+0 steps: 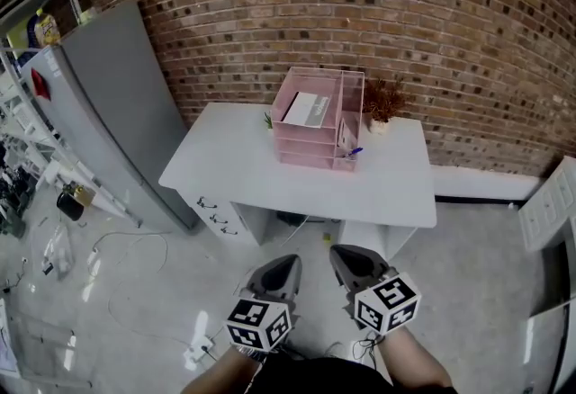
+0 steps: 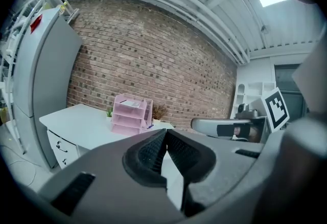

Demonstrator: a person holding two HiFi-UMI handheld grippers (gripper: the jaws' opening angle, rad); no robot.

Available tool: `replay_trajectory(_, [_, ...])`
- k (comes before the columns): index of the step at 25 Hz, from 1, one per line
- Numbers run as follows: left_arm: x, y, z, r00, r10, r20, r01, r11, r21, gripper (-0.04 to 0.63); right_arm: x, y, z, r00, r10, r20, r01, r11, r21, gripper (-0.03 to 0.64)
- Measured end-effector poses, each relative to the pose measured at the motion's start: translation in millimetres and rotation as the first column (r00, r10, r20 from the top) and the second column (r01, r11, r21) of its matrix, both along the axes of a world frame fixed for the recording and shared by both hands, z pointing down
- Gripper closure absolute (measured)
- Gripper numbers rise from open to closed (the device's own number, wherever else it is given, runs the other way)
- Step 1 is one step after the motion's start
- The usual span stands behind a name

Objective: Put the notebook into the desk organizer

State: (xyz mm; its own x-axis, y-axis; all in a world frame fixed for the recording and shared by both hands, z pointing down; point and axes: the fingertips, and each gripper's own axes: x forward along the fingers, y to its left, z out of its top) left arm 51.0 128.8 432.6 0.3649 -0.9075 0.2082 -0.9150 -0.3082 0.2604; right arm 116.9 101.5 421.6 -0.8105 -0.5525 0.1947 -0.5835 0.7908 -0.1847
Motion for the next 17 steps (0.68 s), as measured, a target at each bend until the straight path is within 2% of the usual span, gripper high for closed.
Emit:
replay_trajectory(7, [9.3, 17.0, -2.4, 0.999, -0.041, 0.004, 0.041, 0.999, 0.014, 0.589, 8.8, 11.0, -3.2, 0.999, -0.039, 0.009, 0.039, 0.999, 0.015, 0.614])
replay_trajectory(17, [22.3, 30.6, -5.6, 0.999, -0.041, 0.019, 0.041, 0.999, 0.025, 0.589, 21.3, 24.9, -4.3, 0.999, -0.045, 0.019, 0.045, 0.999, 0.019, 0.614])
